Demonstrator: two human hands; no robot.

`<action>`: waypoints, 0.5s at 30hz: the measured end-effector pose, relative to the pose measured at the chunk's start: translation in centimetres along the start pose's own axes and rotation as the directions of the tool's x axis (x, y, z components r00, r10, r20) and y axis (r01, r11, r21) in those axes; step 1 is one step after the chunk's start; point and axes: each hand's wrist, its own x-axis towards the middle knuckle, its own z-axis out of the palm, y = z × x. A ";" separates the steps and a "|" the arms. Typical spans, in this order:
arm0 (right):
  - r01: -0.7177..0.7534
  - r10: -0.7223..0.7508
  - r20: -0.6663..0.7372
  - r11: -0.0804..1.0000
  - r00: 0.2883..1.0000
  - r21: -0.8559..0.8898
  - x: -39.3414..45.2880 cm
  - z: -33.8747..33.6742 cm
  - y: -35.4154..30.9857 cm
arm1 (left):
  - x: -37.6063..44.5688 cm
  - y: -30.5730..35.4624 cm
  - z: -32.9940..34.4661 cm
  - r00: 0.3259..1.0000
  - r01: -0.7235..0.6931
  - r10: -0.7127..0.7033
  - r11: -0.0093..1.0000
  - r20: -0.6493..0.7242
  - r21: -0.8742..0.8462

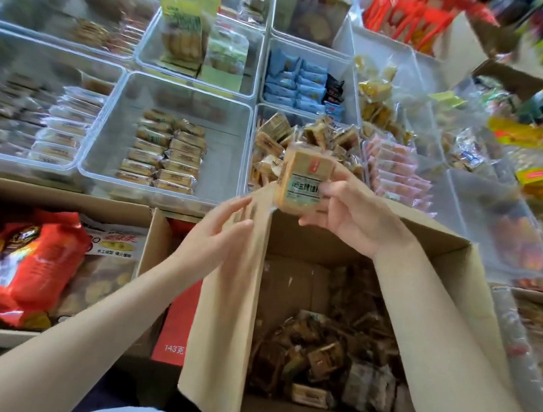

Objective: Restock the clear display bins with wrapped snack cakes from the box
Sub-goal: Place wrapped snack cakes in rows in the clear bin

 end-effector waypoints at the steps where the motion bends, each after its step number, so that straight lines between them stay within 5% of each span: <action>1: 0.020 -0.022 -0.031 0.998 0.999 -0.067 1.4 1.1 -0.4 | 0.6 -0.7 -1.4 0.999 0.006 -0.002 0.994 -0.041 0.106; 4: 0.019 -0.099 -0.164 0.901 0.981 -0.434 6.0 4.5 -1.1 | 2.6 -4.0 -6.7 0.988 0.082 0.002 0.839 -0.154 0.538; 8: -0.116 -0.202 -0.203 0.373 0.958 -0.920 13.3 7.8 -0.1 | 3.9 -8.8 -12.8 0.990 0.139 -0.056 0.550 -0.130 0.823; 12: -0.260 -0.080 -0.248 -0.247 0.966 -0.933 20.7 9.1 3.0 | 3.6 -10.6 -15.2 0.998 0.031 -0.064 0.436 -0.003 0.899; 15: -0.270 0.079 -0.335 -0.435 0.939 -0.859 24.8 9.6 5.9 | 3.4 -10.9 -15.4 0.997 0.008 -0.071 0.456 0.028 0.890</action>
